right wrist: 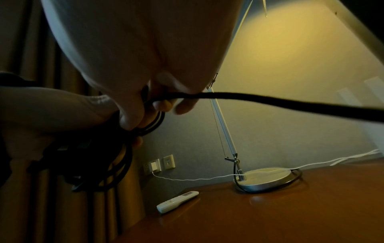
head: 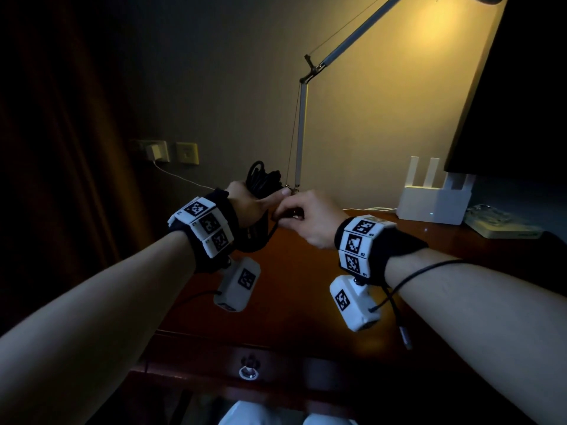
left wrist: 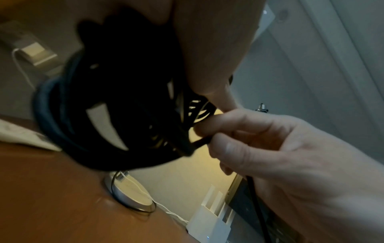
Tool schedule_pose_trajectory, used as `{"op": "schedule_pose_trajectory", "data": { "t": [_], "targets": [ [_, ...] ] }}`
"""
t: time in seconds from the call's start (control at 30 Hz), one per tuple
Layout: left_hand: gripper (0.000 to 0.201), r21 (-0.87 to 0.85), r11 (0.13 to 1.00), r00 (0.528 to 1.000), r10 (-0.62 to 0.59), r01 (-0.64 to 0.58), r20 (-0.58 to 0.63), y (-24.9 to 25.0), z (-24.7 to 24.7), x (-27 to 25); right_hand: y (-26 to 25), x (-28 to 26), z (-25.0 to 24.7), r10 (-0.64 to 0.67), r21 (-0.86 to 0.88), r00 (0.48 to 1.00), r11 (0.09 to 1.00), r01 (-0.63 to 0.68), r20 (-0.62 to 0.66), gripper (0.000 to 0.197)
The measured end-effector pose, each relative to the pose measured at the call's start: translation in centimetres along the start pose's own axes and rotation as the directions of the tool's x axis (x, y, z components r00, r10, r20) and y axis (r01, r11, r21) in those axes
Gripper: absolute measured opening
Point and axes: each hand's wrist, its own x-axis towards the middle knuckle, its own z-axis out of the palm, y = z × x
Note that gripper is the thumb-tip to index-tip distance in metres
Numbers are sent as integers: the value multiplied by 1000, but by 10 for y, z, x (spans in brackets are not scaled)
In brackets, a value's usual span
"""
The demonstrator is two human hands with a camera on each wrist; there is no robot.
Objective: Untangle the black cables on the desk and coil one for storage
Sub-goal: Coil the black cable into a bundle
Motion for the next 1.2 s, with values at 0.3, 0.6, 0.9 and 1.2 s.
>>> {"op": "schedule_pose_trajectory", "data": {
  "t": [0.3, 0.6, 0.9, 1.2],
  "targets": [
    [71, -39, 999, 979, 26, -18, 202, 5, -2, -13, 0, 2, -11, -42, 24, 951, 998, 51, -305, 31],
    [54, 86, 993, 986, -89, 78, 139, 12, -2, -17, 5, 5, -8, -27, 27, 952, 999, 37, -304, 25],
    [63, -120, 950, 956, -293, 290, -7, 14, -5, -18, 18, 9, -11, 110, 118, 930, 990, -73, -352, 8],
    [12, -368, 916, 979, -98, 159, 178, 24, -4, -35, 32, 14, -14, 256, 305, 875, 943, -132, -411, 51]
  ]
}}
